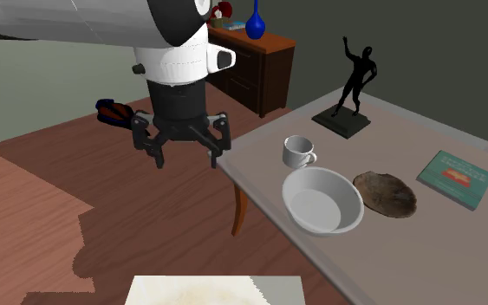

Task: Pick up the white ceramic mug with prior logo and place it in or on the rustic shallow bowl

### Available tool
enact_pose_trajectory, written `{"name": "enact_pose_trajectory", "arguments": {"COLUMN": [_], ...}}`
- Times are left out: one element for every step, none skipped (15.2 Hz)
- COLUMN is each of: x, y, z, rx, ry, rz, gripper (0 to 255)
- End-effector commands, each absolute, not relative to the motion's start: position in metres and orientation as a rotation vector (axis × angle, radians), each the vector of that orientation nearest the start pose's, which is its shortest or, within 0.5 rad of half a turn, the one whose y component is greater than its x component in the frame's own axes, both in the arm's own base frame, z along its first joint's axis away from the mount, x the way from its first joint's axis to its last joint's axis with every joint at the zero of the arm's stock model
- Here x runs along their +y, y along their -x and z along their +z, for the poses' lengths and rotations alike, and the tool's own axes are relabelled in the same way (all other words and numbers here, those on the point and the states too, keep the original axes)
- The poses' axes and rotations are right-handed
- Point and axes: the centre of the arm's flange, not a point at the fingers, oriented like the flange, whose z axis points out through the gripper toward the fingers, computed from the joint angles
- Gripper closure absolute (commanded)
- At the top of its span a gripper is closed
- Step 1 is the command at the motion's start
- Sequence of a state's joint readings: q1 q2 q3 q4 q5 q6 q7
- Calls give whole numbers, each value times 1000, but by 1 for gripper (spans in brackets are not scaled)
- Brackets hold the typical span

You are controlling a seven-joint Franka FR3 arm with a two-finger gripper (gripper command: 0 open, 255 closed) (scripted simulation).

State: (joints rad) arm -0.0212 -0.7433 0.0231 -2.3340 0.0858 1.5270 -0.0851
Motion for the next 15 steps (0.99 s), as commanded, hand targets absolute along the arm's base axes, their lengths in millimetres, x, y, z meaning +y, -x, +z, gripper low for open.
{"name": "enact_pose_trajectory", "arguments": {"x": [12,6,0,-6,-12,-18,-24,-31,-37,-43,-50,-56,-63,-69,-76], "y": [-314,-323,-332,-341,-350,-359,-368,-377,-386,-396,-405,-414,-423,-432,-441], "z": [584,577,571,564,558,551,545,538,532,526,519,513,507,501,494], "rx": [-125,-121,-117,-113,-110,-106,-102,-98,-94,-90,-86,-82,-78,-74,-70], "ry": [3065,3069,3072,3076,3080,3084,3088,3091,3095,3099,3103,3107,3110,3114,3118], "rz": [93,91,90,88,87,85,84,82,80,79,77,76,74,72,71], "gripper": [0,0,0,0,0,0,0,0,0,0,0,0,0,0,0]}}
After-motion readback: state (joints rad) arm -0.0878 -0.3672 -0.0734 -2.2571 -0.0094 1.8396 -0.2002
